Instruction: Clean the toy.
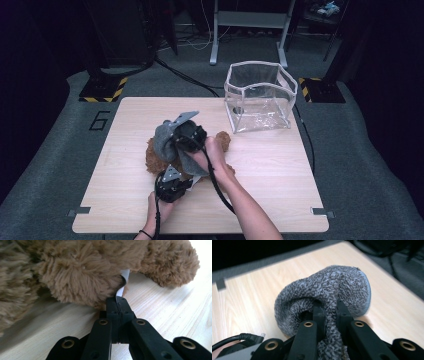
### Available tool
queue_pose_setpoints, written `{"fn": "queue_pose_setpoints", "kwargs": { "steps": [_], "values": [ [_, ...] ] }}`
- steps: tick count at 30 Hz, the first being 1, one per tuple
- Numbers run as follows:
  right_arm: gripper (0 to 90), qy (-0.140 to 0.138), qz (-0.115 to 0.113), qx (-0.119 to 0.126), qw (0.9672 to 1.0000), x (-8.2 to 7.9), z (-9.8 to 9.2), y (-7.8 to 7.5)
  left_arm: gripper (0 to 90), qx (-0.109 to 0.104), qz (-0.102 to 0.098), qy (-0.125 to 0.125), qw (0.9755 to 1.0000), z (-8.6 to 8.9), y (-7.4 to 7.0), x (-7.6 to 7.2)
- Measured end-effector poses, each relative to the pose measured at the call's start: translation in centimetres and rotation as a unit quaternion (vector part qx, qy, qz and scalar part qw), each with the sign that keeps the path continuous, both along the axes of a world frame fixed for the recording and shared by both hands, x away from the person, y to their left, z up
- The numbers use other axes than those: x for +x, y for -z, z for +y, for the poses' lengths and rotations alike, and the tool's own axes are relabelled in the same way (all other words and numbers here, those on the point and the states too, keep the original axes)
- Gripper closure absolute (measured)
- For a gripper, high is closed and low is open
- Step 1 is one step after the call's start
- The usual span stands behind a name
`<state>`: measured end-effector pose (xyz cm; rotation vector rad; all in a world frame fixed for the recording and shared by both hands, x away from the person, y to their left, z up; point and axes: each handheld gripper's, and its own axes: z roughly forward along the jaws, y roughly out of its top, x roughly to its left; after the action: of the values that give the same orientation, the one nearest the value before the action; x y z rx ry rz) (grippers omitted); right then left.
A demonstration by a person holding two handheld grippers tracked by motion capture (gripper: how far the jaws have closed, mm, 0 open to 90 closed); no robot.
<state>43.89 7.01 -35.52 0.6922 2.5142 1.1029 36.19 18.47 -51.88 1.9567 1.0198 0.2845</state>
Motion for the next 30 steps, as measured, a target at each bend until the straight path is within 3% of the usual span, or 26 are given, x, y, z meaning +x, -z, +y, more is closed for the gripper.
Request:
{"fn": "queue_pose_setpoints", "kwargs": {
  "steps": [2, 5, 8, 9, 10, 14, 15, 20, 23, 25, 28, 30],
  "values": [
    [82.3, -0.010, 0.005, -0.028, 0.9996, 0.3, 1.1, 1.6, 89.8, 0.002, -0.001, 0.003, 1.0000, 0.1, -0.1, 0.0],
    [82.5, 0.000, 0.008, -0.065, 0.9979, 0.8, 1.5, 3.4, 89.9, 0.004, 0.000, 0.006, 1.0000, 0.2, -0.2, 0.1],
    [82.7, 0.019, 0.009, -0.083, 0.9964, 1.2, 0.6, 4.3, 89.9, -0.001, 0.001, 0.007, 1.0000, 0.2, -0.1, 0.2],
    [82.9, 0.026, 0.012, -0.082, 0.9962, 1.2, 0.3, 4.4, 89.9, 0.010, -0.005, 0.014, 0.9998, 0.2, -0.2, 0.3],
    [82.9, 0.030, 0.008, -0.088, 0.9956, 1.2, -0.1, 4.6, 89.9, 0.000, 0.001, 0.007, 1.0000, 0.0, -0.1, 0.3],
    [82.9, 0.055, 0.012, -0.086, 0.9947, 1.2, -1.3, 4.9, 90.0, 0.001, 0.000, 0.019, 0.9998, -0.5, -0.2, 0.3],
    [82.9, 0.065, 0.022, -0.082, 0.9942, 1.2, -1.7, 4.9, 90.0, 0.004, -0.001, 0.023, 0.9997, -0.7, -0.2, 0.3],
    [82.8, 0.080, 0.013, -0.074, 0.9940, 1.0, -3.6, 4.7, 90.0, 0.007, -0.006, 0.034, 0.9994, -1.6, -0.3, 0.2],
    [82.7, 0.090, 0.010, -0.073, 0.9932, 0.6, -4.7, 4.3, 90.0, -0.003, 0.004, 0.029, 0.9996, -1.8, -0.2, 0.1],
    [82.7, 0.099, 0.002, -0.075, 0.9923, 0.4, -6.0, 4.2, 90.0, 0.002, -0.004, 0.030, 0.9995, -1.7, -0.2, 0.3],
    [82.7, 0.103, -0.006, -0.075, 0.9918, 0.4, -7.9, 4.3, 90.0, -0.008, 0.003, 0.022, 0.9997, -1.6, -0.3, 0.4],
    [82.8, 0.114, -0.001, -0.072, 0.9908, 0.2, -9.1, 4.5, 90.0, -0.011, 0.006, 0.020, 0.9997, -1.5, -0.3, 0.5]
  ]
}}
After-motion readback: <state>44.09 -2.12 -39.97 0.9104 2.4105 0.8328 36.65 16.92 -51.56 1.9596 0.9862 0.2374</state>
